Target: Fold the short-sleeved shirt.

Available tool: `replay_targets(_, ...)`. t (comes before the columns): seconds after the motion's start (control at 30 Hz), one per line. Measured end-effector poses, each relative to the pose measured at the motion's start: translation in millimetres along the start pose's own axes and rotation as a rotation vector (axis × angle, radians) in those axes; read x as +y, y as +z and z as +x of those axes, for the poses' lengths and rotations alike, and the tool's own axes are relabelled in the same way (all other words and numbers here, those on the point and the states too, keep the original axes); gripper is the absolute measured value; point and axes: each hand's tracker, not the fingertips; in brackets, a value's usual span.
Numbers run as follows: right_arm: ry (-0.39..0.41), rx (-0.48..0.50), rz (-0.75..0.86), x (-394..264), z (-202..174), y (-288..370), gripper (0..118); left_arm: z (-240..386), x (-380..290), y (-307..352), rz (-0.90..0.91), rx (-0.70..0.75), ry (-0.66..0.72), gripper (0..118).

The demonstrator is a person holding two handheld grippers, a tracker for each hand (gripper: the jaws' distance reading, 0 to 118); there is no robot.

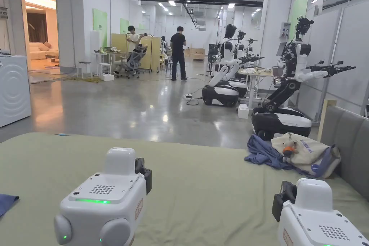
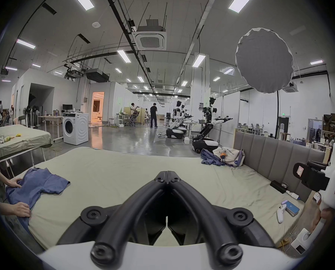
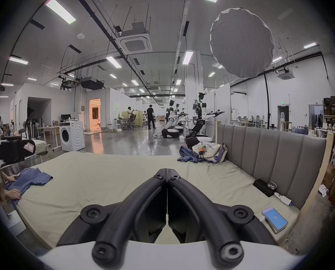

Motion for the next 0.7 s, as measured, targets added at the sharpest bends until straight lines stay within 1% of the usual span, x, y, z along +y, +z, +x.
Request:
replay_targets(0.2,0.000,0.003,0.000,-1,0,0,2,-1,-3,-1,-0.006,-0.001,0.004,0)
replay_targets(0.27,0.000,0.010,-0.009,-3,-2,0,2,-7,-7,-1,-0.036,0.010,0.006,0)
replay_targets(0.33,-0.001,0.048,-0.019,-6,-12,-2,2,-26,-16,8,-0.045,0.004,0.023,0)
replay_targets(0.4,-0.003,0.109,-0.026,-10,-31,-7,2,-51,-28,17,-0.079,0.086,0.000,0)
replay_targets(0.5,0.031,0.210,-0.064,-19,-74,-24,2,-117,-51,37,-0.133,0.212,0.050,0)
replay_targets(0.63,0.052,0.342,-0.125,-30,-135,-52,2,-222,-80,62,-0.228,0.409,0.118,0)
replay_targets(0.67,0.059,0.373,-0.139,-36,-148,-66,2,-253,-85,63,-0.271,0.443,0.113,0)
replay_targets(0.7,0.068,0.390,-0.150,-39,-158,-74,2,-280,-89,60,-0.307,0.483,0.097,20)
